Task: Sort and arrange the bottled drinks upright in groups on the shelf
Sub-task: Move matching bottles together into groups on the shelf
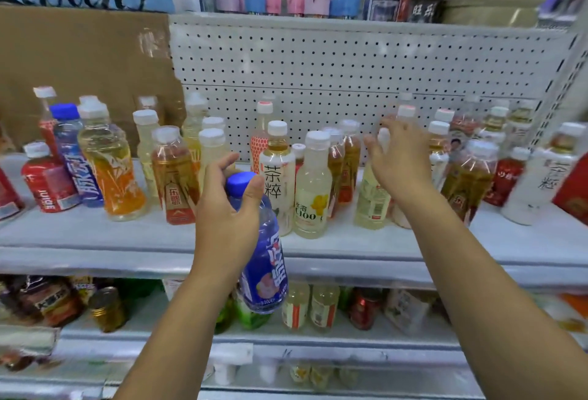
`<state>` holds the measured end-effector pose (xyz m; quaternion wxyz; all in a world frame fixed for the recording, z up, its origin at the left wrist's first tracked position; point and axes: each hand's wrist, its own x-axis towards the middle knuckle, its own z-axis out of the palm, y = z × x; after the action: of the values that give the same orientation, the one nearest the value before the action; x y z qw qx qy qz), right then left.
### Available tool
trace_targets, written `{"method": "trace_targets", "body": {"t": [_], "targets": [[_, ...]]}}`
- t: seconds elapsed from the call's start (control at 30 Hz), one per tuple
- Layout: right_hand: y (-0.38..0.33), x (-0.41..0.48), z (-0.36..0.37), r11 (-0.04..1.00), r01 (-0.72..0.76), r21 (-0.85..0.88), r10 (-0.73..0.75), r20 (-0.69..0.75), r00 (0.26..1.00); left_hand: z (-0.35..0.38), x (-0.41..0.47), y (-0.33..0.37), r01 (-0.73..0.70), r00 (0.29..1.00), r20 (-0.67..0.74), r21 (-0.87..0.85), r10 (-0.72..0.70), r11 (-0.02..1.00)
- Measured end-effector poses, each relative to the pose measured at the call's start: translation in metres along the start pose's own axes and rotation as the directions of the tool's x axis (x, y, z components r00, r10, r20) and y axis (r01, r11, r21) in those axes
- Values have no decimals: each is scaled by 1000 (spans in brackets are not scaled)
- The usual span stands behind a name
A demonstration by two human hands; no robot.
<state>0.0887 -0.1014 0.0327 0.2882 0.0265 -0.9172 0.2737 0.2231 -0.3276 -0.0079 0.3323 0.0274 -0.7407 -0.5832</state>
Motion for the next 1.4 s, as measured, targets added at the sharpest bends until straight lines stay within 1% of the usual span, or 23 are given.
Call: {"method": "trace_targets", "body": {"t": [0.03, 0.17, 0.3, 0.43, 0.53, 0.67, 0.77, 0.83, 0.87, 0.93, 1.0, 1.07, 1.1, 1.13, 1.23, 1.33, 1.4], "targets": [[3, -1, 1, 1000, -1, 24, 0, 37, 999, 3, -1, -1, 3, 1000, 3, -5, -3, 1000], [8, -8, -11, 992, 30, 122, -34, 27, 999, 11, -2, -5, 6, 1000, 6, 23, -6, 1000], [11, -15, -21, 973, 106, 205, -124, 77, 989, 14, 0, -12, 6, 1000, -12, 57, -6, 998], [-3, -20, -11, 942, 147, 300, -184, 100, 978, 18, 1, -12, 8, 1000, -25, 88, -5, 996], [-13, -19, -4, 912, 116, 392, -171, 107, 980, 22, 2, -10, -16, 1000, -12, 123, 18, 992], [-3, -13, -9, 888, 84, 453, -167, 146, 975, 31, 3, -4, -50, 998, -23, 174, 55, 983], [9, 13, -24, 846, 24, 533, -115, 138, 984, 38, 3, 2, -64, 996, -48, 202, 75, 977], [13, 40, -29, 856, 11, 517, -100, 143, 985, 43, 3, 5, -75, 994, -55, 225, 89, 971], [11, 52, -30, 871, 0, 491, -102, 181, 978, 44, 3, 6, -76, 994, -64, 228, 93, 971], [6, 75, -20, 906, -53, 420, -95, 323, 941, 47, 5, 10, -66, 993, -86, 215, 86, 974], [3, 89, -3, 933, -126, 338, -57, 482, 874, 49, 7, 13, -60, 992, -97, 209, 82, 976], [7, 97, 15, 932, -185, 313, -30, 572, 819, 51, 7, 17, -54, 992, -103, 209, 77, 976], [10, 99, 23, 924, -203, 323, -24, 580, 814, 52, 7, 18, -55, 991, -106, 211, 79, 976], [14, 101, 30, 919, -199, 341, -31, 565, 825, 53, 7, 19, -57, 991, -108, 212, 81, 976], [20, 105, 41, 895, -163, 415, -60, 475, 878, 56, 7, 21, -56, 989, -122, 210, 83, 976], [21, 104, 37, 883, -165, 439, -27, 398, 917, 61, 8, 22, -52, 988, -134, 211, 81, 976], [21, 106, 28, 878, -115, 465, -46, 321, 946, 64, 9, 22, -45, 987, -139, 205, 75, 978]]}}
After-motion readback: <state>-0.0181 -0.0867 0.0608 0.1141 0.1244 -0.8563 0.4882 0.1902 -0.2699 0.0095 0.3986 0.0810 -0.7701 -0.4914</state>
